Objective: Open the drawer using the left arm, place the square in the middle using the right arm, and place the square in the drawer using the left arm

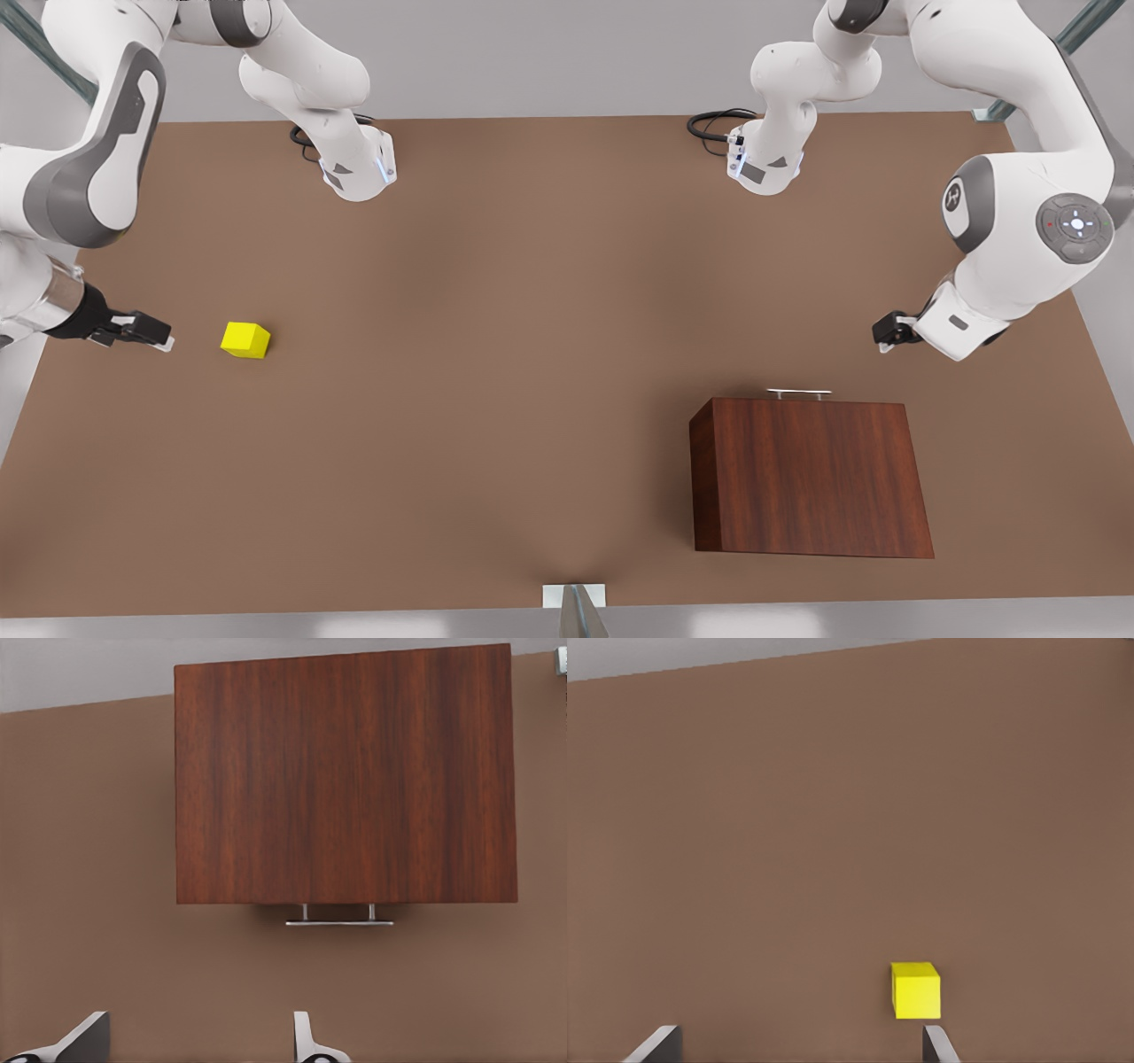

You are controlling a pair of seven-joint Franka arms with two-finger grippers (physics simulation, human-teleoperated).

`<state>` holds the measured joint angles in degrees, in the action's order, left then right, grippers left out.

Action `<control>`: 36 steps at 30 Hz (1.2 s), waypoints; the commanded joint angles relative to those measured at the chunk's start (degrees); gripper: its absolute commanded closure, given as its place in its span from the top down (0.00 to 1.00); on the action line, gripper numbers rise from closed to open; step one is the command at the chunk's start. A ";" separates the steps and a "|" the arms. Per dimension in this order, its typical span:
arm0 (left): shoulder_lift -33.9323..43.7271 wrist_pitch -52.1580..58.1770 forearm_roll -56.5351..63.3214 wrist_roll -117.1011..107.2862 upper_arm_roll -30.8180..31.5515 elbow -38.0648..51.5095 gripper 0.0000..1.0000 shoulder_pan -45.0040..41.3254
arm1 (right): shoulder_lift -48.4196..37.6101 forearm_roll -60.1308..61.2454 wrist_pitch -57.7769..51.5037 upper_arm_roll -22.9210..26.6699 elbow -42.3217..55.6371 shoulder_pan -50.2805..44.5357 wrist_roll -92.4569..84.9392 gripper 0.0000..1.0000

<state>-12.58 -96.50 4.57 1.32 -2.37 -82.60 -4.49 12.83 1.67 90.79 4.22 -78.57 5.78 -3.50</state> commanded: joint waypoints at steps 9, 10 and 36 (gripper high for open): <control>17.50 -42.00 -6.77 -58.27 1.76 -39.65 1.00 -0.08 | -10.19 -0.18 14.32 0.18 -27.41 3.18 -5.64 1.00; 18.73 -46.14 -6.77 -60.55 2.11 -43.96 1.00 -0.17 | -12.13 -0.53 19.67 0.18 -33.38 2.92 -5.64 1.00; 4.23 -62.14 -11.43 -80.16 3.69 -49.41 1.00 -1.75 | 6.85 -0.35 60.29 0.44 -55.02 11.09 -19.35 0.83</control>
<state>-8.61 -158.72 -6.85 -78.84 1.32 -131.71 -6.23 20.01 1.31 151.47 4.66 -133.75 16.88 -22.77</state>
